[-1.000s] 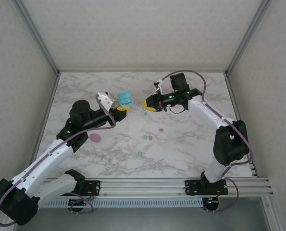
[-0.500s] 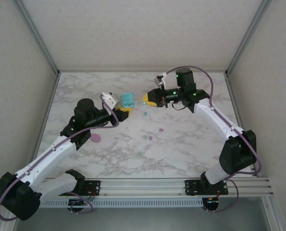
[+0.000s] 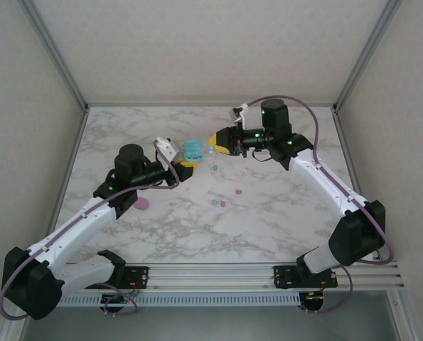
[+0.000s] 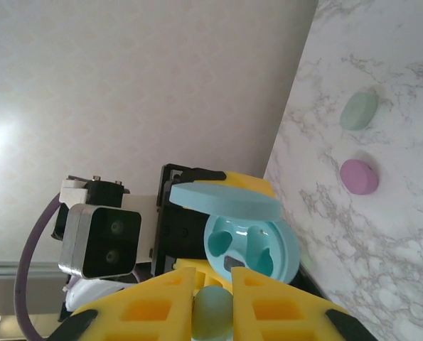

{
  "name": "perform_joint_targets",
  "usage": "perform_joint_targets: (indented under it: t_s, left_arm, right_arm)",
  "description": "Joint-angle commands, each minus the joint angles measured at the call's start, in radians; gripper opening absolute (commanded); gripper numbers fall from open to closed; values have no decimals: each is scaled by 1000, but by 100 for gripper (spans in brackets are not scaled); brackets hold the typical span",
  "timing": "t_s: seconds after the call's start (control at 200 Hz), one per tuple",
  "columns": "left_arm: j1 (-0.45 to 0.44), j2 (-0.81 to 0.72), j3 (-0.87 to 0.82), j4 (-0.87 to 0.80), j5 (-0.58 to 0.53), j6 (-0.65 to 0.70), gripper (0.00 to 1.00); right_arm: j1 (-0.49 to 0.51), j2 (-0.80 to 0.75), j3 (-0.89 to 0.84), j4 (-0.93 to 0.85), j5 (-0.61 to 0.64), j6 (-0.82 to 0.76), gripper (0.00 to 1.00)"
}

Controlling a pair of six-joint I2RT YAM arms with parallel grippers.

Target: Insert wireless bluetooth earbuds into charging case

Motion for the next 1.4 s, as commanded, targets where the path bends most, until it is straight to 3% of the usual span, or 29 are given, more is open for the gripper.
perform_joint_targets:
  t_s: [0.0,0.375,0.631,1.101,1.397]
  left_arm:
    - [-3,9,49,37,30,16,29]
    - [-10,13,57,78,71,-5,29]
    - [-16,15,67,61,91,3,29]
    - [-19,25,75,109,119,-38,29]
    - [-20,30,81,106,130,-44,29]
  right_arm:
    - [27,-21,-5,61,21,37,18]
    - [68,-32,9,-31,92,-101,18]
    - [76,-47,-7,50,98,-70,18]
    - [95,-50,18,-86,176,-189,19]
    - [99,-59,15,-55,205,-193,18]
